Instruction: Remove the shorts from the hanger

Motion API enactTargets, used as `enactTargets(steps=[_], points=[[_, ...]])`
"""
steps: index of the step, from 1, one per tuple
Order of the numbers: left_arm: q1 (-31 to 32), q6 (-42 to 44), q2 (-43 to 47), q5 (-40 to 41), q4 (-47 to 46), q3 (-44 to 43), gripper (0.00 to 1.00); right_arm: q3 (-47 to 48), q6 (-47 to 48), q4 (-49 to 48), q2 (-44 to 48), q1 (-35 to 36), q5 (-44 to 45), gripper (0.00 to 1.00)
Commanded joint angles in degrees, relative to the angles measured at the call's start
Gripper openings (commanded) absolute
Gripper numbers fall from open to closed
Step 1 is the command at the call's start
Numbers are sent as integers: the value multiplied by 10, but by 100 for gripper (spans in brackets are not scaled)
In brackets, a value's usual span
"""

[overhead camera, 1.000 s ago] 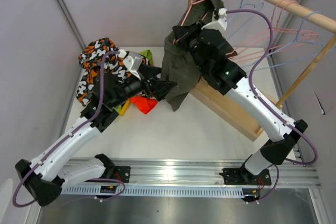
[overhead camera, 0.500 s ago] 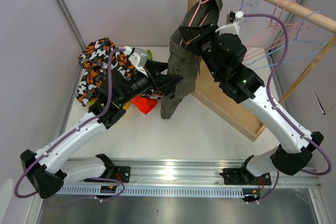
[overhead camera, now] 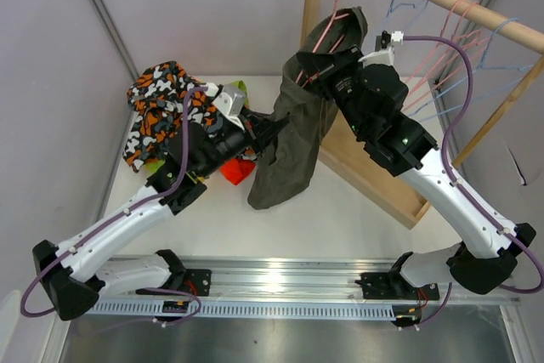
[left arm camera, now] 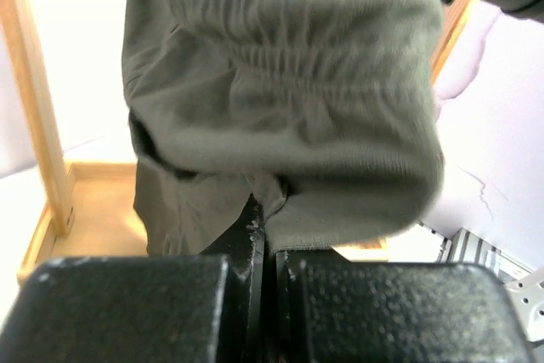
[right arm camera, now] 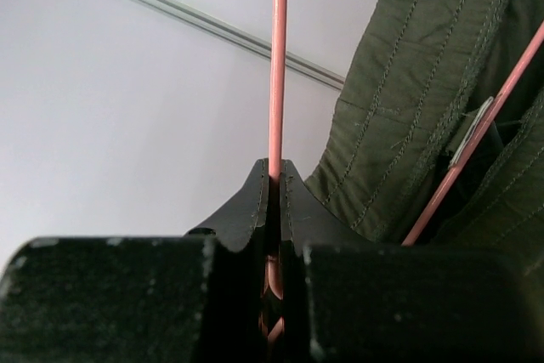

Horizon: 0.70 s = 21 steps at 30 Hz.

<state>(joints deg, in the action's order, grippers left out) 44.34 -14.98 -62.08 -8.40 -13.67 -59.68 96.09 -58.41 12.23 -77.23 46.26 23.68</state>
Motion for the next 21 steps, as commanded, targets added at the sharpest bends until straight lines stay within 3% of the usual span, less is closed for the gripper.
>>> enactTargets(steps=[1,7,10,15,21], points=[[27,14,76,83,31,5,0,16,-1,-32,31,-19,-4,0],[142,-10,253,204,97,112,0,48,-2,-12,11,-77,-25,0],[188,-22,286,237,132,141,0,58,0,-13,9,-86,-20,0],[219,-16,264,285,140,170,0,47,-19,-18,16,-87,-26,0],[207,42,119,354,16,146,0,45,-71,-3,13,-32,-83,0]])
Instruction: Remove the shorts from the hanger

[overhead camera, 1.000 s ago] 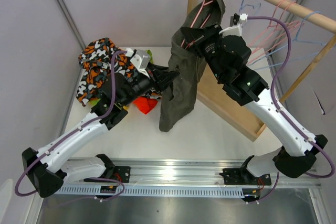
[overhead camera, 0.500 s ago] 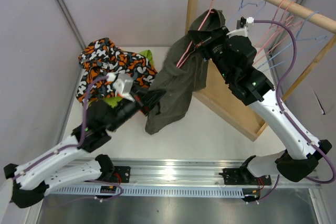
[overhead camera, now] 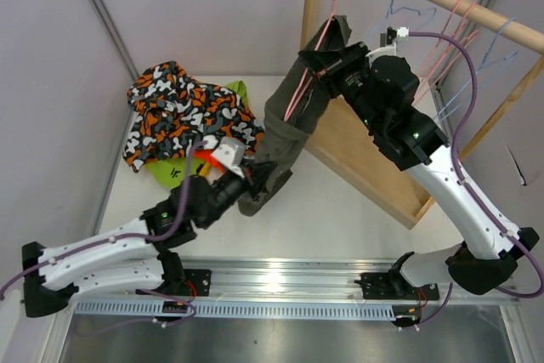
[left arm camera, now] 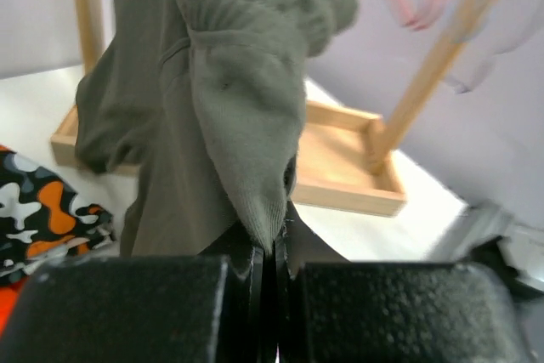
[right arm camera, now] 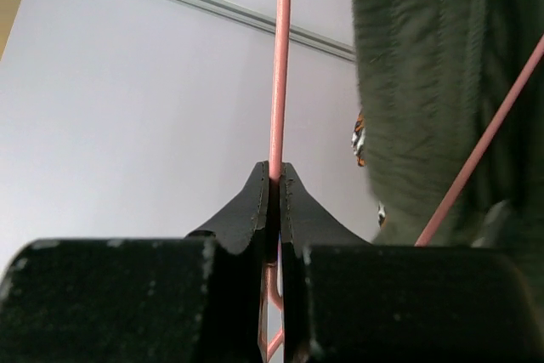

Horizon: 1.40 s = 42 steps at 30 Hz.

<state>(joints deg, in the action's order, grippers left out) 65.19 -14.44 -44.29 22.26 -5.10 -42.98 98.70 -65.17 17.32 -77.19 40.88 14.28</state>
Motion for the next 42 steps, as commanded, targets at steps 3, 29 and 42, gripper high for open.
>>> enactTargets(steps=[3,29,42], points=[[-90,20,-156,-23,-80,-101,0,12,-22,-35,21,66,2,0],[-332,-45,41,-100,149,-90,0,83,56,-11,-7,-37,-11,0],[-331,-53,212,-117,266,-25,0,210,67,-35,-185,-149,2,0]])
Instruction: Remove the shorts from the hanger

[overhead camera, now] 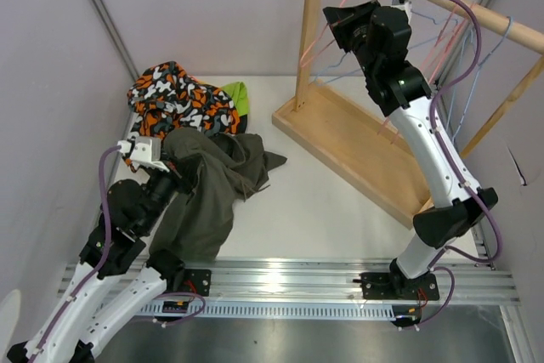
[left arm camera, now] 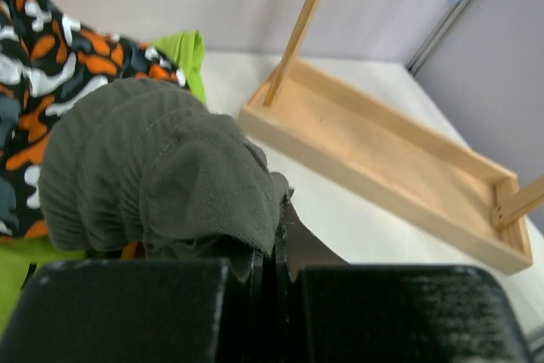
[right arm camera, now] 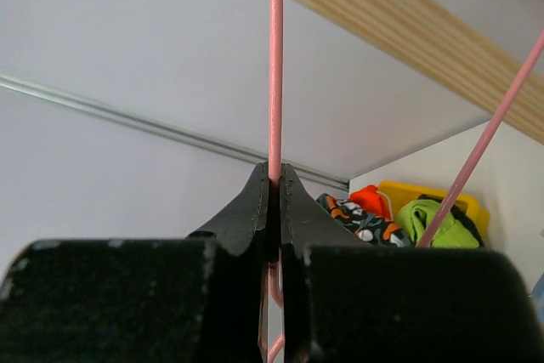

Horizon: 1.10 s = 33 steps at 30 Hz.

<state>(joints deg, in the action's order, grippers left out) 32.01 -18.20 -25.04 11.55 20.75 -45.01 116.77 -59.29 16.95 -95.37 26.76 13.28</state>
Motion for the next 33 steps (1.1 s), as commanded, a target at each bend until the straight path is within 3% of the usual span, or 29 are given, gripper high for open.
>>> enactTargets(steps=[1,11,13,14,17,20,22,27,33], points=[[1,-16,23,-12,10,-4,0,28,3,-28,-7,-10,11,0],[2,5,-21,14,9,-59,0,-137,-53,-50,64,3,29,0],[2,9,-49,34,3,-81,0,-154,-54,-39,84,5,39,10],[1,18,-62,46,2,-96,0,-160,-52,-32,90,4,41,30],[1,26,-112,57,-4,-143,0,-182,-55,-20,113,8,44,69],[0,33,-163,61,-18,-181,0,-189,-54,2,135,14,52,80],[-1,36,-204,64,-15,-223,0,-185,-38,30,153,30,82,93],[-16,46,-271,63,-9,-303,0,-161,31,95,176,71,205,99],[-113,43,-374,44,40,-438,0,-162,63,170,201,84,218,99]])
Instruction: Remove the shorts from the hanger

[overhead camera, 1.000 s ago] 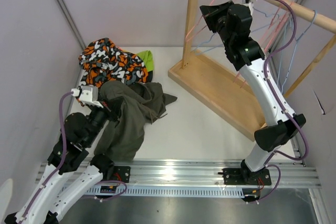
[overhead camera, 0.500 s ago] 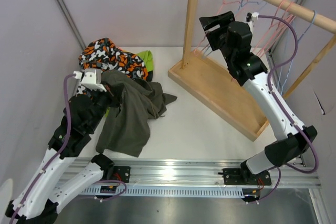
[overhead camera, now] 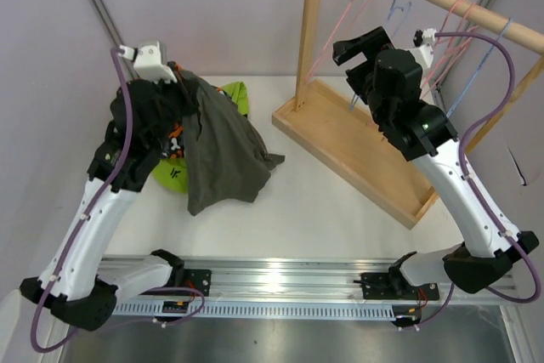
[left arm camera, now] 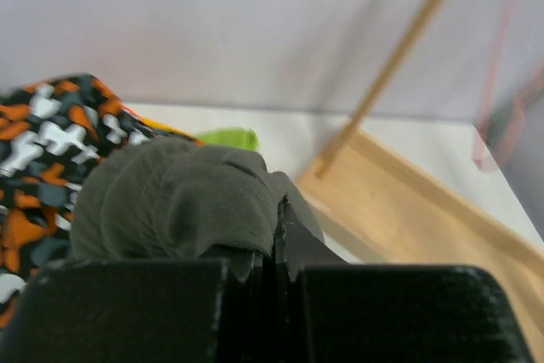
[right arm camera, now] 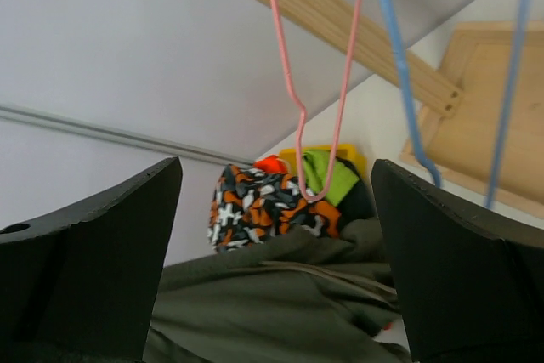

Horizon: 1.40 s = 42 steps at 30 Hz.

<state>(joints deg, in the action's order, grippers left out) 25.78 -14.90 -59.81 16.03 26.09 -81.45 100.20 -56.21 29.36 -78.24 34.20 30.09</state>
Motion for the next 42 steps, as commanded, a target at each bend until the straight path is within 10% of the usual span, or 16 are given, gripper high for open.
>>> enactTargets(steps=[1,13,22,27,35,42], points=[[-66,-5,-47,2,4,-116,0,-11,37,34,41,13,49,99],[-173,35,-373,116,126,-637,0,-258,35,-27,307,34,39,99],[-205,-31,-282,123,-33,-121,0,-304,47,-8,364,34,25,99],[-217,-92,-385,76,-3,-68,3,-309,45,15,380,34,28,99],[-208,-111,-431,44,65,-129,94,-298,49,46,408,34,46,99],[-179,-68,-319,13,114,-230,99,-301,42,51,411,34,35,98]])
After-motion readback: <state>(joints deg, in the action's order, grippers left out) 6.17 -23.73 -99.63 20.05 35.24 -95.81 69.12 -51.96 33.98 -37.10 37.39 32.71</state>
